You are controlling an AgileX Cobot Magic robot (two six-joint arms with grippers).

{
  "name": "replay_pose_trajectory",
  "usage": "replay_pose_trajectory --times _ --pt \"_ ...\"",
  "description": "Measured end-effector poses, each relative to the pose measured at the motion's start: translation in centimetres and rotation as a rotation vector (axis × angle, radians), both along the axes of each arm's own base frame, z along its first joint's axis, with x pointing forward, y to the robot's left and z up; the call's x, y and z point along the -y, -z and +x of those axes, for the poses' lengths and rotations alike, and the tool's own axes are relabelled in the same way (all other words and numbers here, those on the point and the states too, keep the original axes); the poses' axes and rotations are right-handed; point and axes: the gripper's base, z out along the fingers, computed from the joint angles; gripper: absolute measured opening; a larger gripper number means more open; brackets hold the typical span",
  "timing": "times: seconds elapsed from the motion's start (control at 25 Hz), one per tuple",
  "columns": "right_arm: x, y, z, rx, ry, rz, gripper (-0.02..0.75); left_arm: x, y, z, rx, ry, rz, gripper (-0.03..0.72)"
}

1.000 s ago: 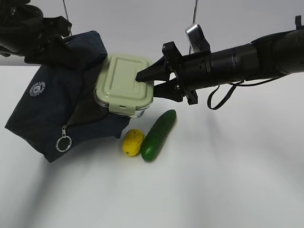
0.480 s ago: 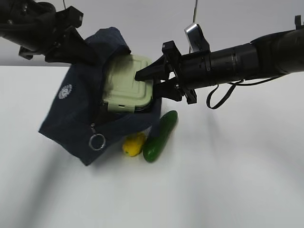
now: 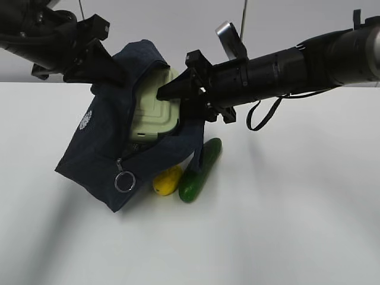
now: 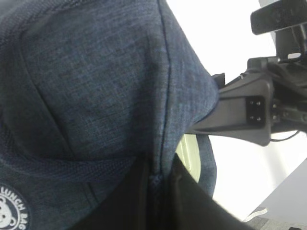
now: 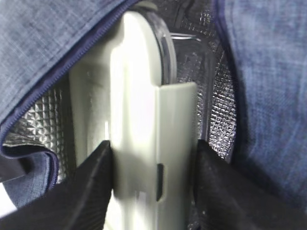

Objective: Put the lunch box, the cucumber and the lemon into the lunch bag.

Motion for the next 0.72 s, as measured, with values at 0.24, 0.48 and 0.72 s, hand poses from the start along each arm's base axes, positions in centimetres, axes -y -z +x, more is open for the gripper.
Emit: replay_pose_trajectory --times 0.24,0.48,0.72 --pt "-0.5 1.9 0.9 -0.027 -0.003 -0.01 0.372 0.1 1.1 0.7 -0.018 -0.018 0.004 0.02" --pt "-0.9 2.6 2.3 -0.016 -0.004 -0.007 0.372 0.2 1.8 1.4 -0.019 -0.034 0.007 0.019" --pt "-1.6 3.3 2.6 -0.026 -0.003 -0.009 0.372 0.2 1.8 1.6 -0.006 -0.044 0.008 0.019"
